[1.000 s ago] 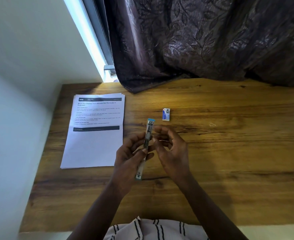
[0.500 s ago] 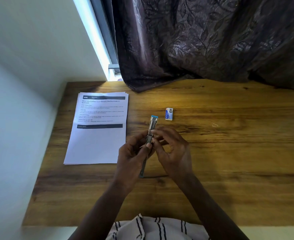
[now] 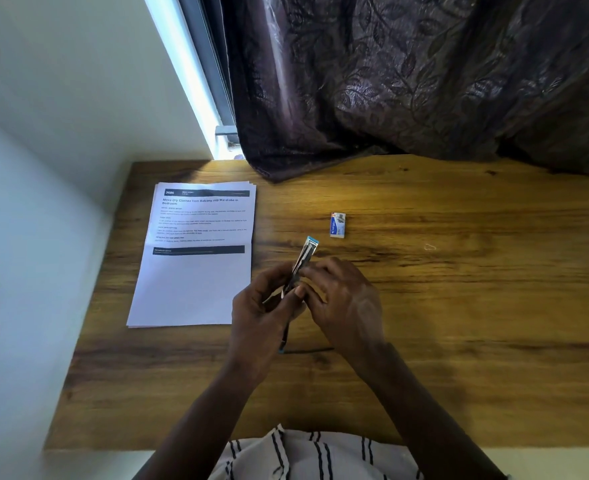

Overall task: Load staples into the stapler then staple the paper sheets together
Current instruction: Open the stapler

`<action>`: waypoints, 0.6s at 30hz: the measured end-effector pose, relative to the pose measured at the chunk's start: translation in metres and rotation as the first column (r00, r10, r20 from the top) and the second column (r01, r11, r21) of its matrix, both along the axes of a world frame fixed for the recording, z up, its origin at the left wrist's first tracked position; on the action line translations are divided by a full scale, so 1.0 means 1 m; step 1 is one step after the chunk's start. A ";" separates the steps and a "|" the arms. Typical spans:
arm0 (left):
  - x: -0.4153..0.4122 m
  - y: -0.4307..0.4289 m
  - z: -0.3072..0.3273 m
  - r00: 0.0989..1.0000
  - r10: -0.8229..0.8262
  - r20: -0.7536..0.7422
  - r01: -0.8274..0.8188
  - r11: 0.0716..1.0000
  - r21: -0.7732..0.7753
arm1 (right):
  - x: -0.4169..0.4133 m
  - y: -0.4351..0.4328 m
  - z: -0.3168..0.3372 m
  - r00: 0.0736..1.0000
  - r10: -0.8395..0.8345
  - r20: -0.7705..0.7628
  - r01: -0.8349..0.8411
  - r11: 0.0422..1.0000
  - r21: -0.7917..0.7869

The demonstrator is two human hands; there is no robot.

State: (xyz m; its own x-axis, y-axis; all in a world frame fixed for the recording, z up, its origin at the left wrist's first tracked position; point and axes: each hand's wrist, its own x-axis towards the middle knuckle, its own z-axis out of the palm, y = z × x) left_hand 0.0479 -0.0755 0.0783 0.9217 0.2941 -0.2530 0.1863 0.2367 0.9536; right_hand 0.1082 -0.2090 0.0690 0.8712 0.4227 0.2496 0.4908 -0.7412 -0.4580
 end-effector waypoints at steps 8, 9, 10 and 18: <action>-0.003 0.001 -0.006 0.998 0.018 -0.056 -0.016 0.999 0.038 | 0.006 0.001 0.004 0.983 0.020 -0.183 -0.015 0.999 0.030; -0.004 0.001 -0.006 0.998 0.018 -0.061 -0.015 0.999 0.039 | 0.007 0.001 0.004 0.973 0.028 -0.230 -0.012 0.997 0.074; -0.004 0.001 -0.006 0.998 0.017 -0.066 -0.015 0.999 0.037 | 0.008 0.000 0.004 0.964 0.040 -0.262 -0.009 0.993 0.119; -0.008 0.001 -0.012 0.998 -0.006 -0.063 0.009 0.999 0.040 | 0.007 -0.001 -0.002 0.909 0.090 -0.407 0.070 0.930 0.362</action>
State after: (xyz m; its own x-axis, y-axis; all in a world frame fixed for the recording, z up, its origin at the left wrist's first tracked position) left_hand 0.0397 -0.0745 0.0663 0.9065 0.2985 -0.2986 0.2476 0.1972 0.9486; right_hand 0.1150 -0.2102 0.0673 0.9241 0.3820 0.0076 0.2058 -0.4809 -0.8522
